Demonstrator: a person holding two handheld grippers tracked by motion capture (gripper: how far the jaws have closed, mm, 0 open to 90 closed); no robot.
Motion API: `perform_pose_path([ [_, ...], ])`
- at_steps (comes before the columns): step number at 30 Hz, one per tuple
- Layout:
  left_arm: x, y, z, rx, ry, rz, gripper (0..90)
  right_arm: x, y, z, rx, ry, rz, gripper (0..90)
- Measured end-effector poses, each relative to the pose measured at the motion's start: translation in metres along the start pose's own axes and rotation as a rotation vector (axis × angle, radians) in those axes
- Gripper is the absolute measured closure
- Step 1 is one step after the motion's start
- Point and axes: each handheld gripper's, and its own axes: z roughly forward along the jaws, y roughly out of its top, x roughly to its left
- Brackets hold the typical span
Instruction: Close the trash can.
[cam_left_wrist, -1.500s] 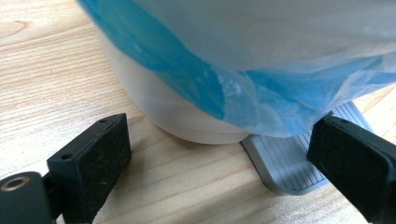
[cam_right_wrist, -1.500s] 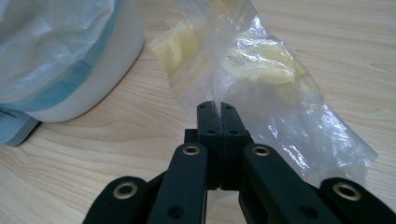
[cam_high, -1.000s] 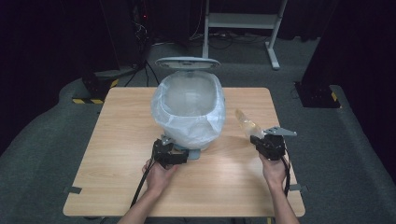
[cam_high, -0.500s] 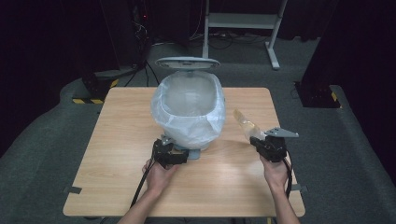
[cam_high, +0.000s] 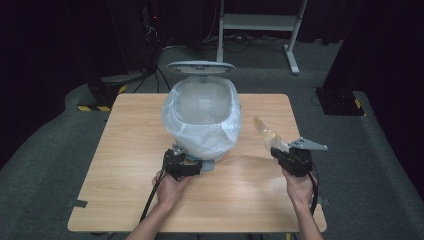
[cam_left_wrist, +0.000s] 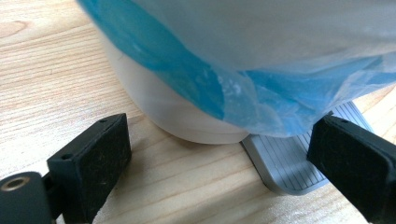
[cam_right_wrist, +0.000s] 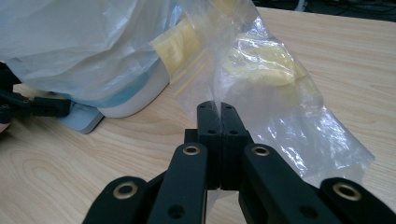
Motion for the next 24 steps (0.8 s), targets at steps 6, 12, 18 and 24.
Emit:
perform_pose_path([
  [6, 0.0, 0.0, 0.0, 0.0, 0.0, -0.003, 6.2, 0.003, 0.002, -0.007, -0.013, 0.011, -0.002, 90.0],
  [12, 0.0, 0.0, 0.0, 0.0, 0.0, 0.0, 6.3, 0.004, 0.005, -0.015, -0.03, 0.025, -0.001, 90.0],
  [18, 0.0, 0.0, 0.0, 0.0, 0.0, -0.003, 6.3, 0.008, 0.01, -0.02, -0.041, 0.04, -0.009, 90.0],
  [24, -0.001, 0.0, 0.001, -0.008, -0.001, -0.013, 6.3, 0.012, 0.019, -0.025, -0.053, 0.062, -0.018, 90.0],
])
